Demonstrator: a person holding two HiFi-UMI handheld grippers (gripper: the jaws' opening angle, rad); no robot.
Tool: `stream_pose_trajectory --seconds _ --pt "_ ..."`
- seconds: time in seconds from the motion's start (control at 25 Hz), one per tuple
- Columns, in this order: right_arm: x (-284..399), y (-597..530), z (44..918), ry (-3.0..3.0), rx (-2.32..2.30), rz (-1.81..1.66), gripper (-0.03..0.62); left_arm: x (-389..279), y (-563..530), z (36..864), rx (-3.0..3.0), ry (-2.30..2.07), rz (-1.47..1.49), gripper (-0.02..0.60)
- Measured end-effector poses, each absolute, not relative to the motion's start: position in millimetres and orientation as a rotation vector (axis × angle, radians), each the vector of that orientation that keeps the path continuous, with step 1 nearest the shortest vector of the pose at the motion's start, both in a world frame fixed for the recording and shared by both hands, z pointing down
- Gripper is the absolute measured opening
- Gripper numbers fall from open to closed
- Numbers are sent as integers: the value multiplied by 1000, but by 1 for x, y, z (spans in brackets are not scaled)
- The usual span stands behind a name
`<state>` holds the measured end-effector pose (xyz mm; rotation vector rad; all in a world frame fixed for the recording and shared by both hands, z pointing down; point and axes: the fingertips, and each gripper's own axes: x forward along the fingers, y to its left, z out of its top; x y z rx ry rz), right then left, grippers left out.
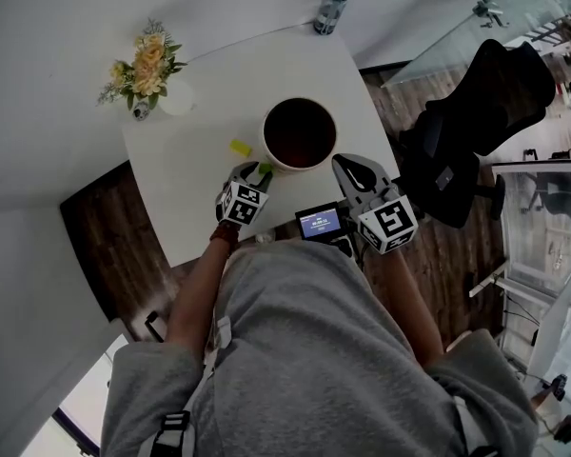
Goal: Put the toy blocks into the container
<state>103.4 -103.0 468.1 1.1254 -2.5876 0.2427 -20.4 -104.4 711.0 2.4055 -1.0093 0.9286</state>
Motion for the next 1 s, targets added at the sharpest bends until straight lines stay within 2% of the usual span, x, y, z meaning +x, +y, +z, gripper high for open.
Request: stream_pose_trajectory --seconds 0.48,1.0 --pt "101 -101 461 -2587 1113 205 3 -17 -105 722 2367 -1010 956 163" --pt "99 -91 464 -2575 1130 217 3 -27 -107 731 2295 -1038 863 144"
